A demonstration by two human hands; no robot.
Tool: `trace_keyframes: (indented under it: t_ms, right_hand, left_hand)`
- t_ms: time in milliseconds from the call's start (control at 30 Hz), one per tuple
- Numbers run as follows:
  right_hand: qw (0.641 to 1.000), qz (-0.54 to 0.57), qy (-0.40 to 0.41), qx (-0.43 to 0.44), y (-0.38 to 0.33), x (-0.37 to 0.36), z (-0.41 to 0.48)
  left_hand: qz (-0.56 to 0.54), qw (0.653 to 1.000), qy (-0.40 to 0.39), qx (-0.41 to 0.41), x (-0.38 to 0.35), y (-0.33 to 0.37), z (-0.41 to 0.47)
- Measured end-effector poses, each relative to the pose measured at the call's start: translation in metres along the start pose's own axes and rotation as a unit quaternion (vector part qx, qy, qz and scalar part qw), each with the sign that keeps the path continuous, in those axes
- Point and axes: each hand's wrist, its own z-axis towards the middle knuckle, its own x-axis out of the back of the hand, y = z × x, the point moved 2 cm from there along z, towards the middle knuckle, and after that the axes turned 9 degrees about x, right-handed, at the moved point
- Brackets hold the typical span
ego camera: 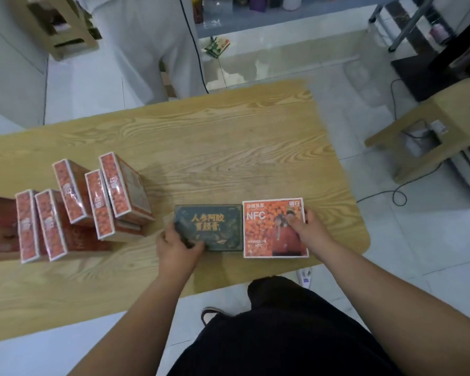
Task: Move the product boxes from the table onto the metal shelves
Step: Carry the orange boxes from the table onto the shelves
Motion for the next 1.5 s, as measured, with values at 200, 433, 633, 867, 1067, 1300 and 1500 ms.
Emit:
trace_keyframes:
  t_ms: [200, 433, 633, 867, 1067, 1300, 1500]
  right_hand:
    - [0.999, -0.033, 0.036, -0.023, 0.007, 0.001, -0.016]
    - [0.997, -0.075, -0.014, -0.010, -0.004, 0.002, -0.003]
    - [0.980, -0.144, -0.126, 0.061, -0.033, -0.005, 0.041]
    - [0.941, -0.178, -0.261, 0.117, -0.059, -0.074, 0.005]
    - [0.876, -0.259, -0.366, 0.176, -0.058, -0.160, -0.054]
    - [0.790, -0.340, -0.441, 0.256, -0.040, -0.256, -0.161]
    - [0.708, -0.360, -0.517, 0.319, -0.018, -0.373, -0.294]
  left_hand:
    - [-0.145, 0.976, -0.124, 0.102, 0.011, -0.013, 0.023]
    - [-0.277, 0.937, -0.169, 0.127, 0.009, -0.031, -0.012]
    - [-0.409, 0.887, -0.140, 0.164, 0.009, -0.068, -0.066]
    - [-0.541, 0.811, -0.017, 0.221, 0.007, -0.135, -0.152]
    - [-0.615, 0.740, 0.082, 0.260, -0.005, -0.216, -0.231]
    - [-0.679, 0.649, 0.170, 0.300, -0.020, -0.322, -0.311]
    - [-0.709, 0.577, 0.264, 0.308, -0.008, -0.438, -0.392]
